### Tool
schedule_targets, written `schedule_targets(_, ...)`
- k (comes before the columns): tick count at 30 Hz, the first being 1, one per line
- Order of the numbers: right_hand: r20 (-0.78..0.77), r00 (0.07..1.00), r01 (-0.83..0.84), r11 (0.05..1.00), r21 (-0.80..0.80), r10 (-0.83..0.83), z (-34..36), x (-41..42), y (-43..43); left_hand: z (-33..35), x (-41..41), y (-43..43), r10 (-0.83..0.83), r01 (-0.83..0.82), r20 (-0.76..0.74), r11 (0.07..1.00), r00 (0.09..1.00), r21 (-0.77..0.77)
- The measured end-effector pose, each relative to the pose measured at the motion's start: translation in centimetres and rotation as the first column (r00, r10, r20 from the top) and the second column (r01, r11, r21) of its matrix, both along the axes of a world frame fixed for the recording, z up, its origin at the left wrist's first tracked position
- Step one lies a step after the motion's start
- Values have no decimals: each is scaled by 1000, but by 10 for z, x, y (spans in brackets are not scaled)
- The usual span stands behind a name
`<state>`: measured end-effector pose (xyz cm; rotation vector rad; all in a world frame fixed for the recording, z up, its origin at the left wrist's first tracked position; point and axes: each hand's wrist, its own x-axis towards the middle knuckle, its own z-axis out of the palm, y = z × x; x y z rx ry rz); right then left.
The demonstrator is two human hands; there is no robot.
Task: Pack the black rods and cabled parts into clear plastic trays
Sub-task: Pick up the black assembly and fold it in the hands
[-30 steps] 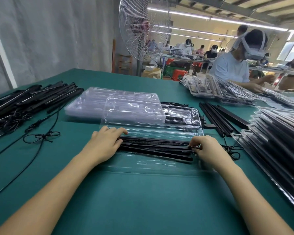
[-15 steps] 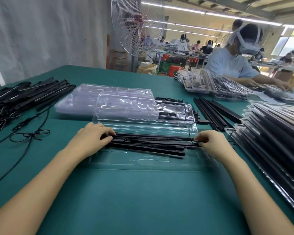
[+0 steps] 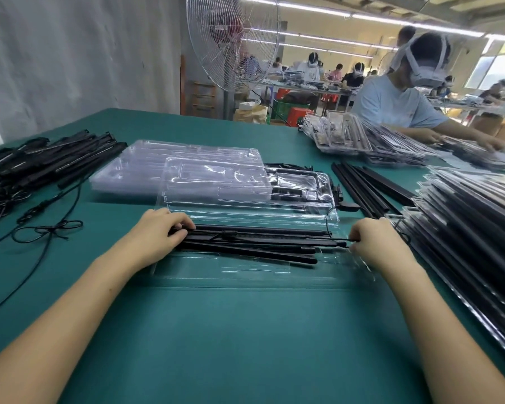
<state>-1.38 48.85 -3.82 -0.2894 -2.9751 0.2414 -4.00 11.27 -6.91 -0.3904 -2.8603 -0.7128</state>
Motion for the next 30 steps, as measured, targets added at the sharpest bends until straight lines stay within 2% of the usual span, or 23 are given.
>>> schedule_targets(4, -64, 992, 115, 991, 63, -111, 1, 3, -9, -1, 0, 0, 11, -11, 10, 1000, 1000, 20)
schedule_targets(6, -165, 978, 145, 981, 125, -124, 1, 5, -13, -2, -1, 0, 15, -15, 9, 999, 1000, 36)
schedule_targets(9, -284, 952, 158, 980, 125, -117, -3, 7, -15, -3, -2, 0, 17, -17, 0, 999, 1000, 29)
schedule_targets(12, -229, 973, 46, 996, 71, -29, -6, 5, -11, -6, -4, -1, 14, -14, -12, 1000, 1000, 7)
schedule_targets(15, -74, 990, -122, 992, -30, 119, -6, 2, -10, -8, -4, -1, 8, -9, -27, 999, 1000, -33)
schedule_targets(18, -6, 984, -178, 984, -30, 178, -6, 2, -13, -8, -2, -1, 7, -8, -14, 999, 1000, -45)
schedule_targets(19, 0, 981, -193, 980, -41, 193, -6, 2, -13, -7, -2, 0, 14, -14, -10, 998, 1000, -53)
schedule_targets(21, -11, 970, -241, 957, -162, 242, -4, 6, -13, -7, -1, 1, 32, -33, -13, 997, 999, -63)
schedule_targets(25, -40, 935, -341, 859, -383, 353, 1, 15, -24, -6, 1, 3, 45, -46, -15, 997, 999, -67)
schedule_targets(30, -59, 924, -378, 873, -309, 379, -2, 14, -40, -3, 3, 4, 51, -51, 0, 997, 999, -66)
